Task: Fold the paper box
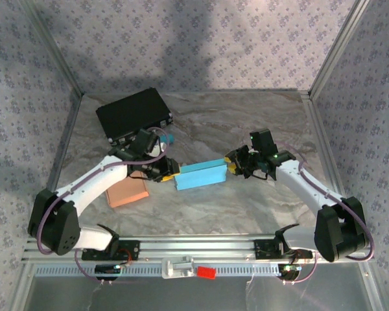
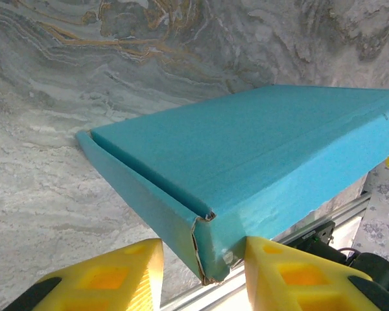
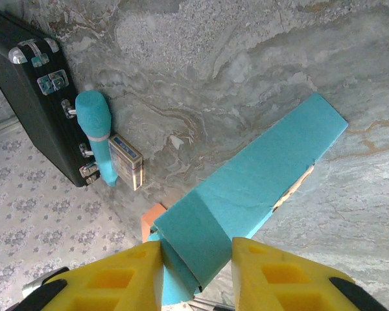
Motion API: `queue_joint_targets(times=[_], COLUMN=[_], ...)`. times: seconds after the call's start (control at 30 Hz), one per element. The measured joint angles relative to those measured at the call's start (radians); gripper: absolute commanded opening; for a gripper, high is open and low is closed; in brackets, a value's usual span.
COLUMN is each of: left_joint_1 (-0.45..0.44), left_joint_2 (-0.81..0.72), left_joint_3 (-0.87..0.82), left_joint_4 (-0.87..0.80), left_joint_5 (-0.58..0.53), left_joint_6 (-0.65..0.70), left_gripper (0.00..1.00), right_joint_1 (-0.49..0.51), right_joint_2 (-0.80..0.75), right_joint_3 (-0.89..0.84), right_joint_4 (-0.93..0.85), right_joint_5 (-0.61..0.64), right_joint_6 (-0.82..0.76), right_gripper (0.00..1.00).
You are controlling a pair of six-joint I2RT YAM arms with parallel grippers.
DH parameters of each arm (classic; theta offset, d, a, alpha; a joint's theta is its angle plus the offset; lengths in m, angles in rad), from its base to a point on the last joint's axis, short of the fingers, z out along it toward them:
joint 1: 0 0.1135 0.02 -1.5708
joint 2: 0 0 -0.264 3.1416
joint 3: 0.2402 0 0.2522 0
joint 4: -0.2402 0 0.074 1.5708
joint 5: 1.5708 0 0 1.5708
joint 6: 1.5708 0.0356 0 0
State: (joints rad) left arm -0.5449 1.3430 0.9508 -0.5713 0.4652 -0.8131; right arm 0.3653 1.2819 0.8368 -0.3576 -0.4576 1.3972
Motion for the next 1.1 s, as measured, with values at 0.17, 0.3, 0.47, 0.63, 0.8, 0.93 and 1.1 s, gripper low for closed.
queue_joint_targets(times=[0.17,0.3,0.47,0.63,0.8,0.93,1.1], left_joint_1=[0.016,0.024,0.024,0.02,-0.031,-0.121,-0.253], left_joint_2=[-0.02,-0.018,-0.014,-0.014,-0.026,-0.071,-0.104], left_joint_3=[-0.041,-0.045,-0.045,-0.044,-0.038,-0.072,-0.201], left_joint_4=[0.063,0.077,0.081,0.082,0.071,0.086,0.151], left_joint_5=[0.029,0.045,0.049,0.051,0.01,-0.065,-0.135], left_joint_6=[0.001,0.004,0.008,0.029,0.084,0.127,0.15], left_gripper=[0.24,0.23,0.22,0.22,0.21,0.22,0.23], right_joint_1=[0.0,0.001,0.004,0.004,0.003,0.001,-0.003], right_joint_2=[0.0,0.002,0.027,0.042,0.023,-0.077,-0.247], right_joint_3=[0.0,0.015,0.071,0.092,0.088,0.01,-0.167], right_joint_4=[-0.001,-0.031,-0.111,-0.141,-0.167,-0.175,-0.191], right_joint_5=[0.0,0.002,0.012,0.008,0.009,0.012,-0.02], right_joint_6=[-0.003,-0.023,-0.076,-0.109,-0.171,-0.27,-0.375], right_gripper=[0.32,0.34,0.32,0.32,0.32,0.32,0.33])
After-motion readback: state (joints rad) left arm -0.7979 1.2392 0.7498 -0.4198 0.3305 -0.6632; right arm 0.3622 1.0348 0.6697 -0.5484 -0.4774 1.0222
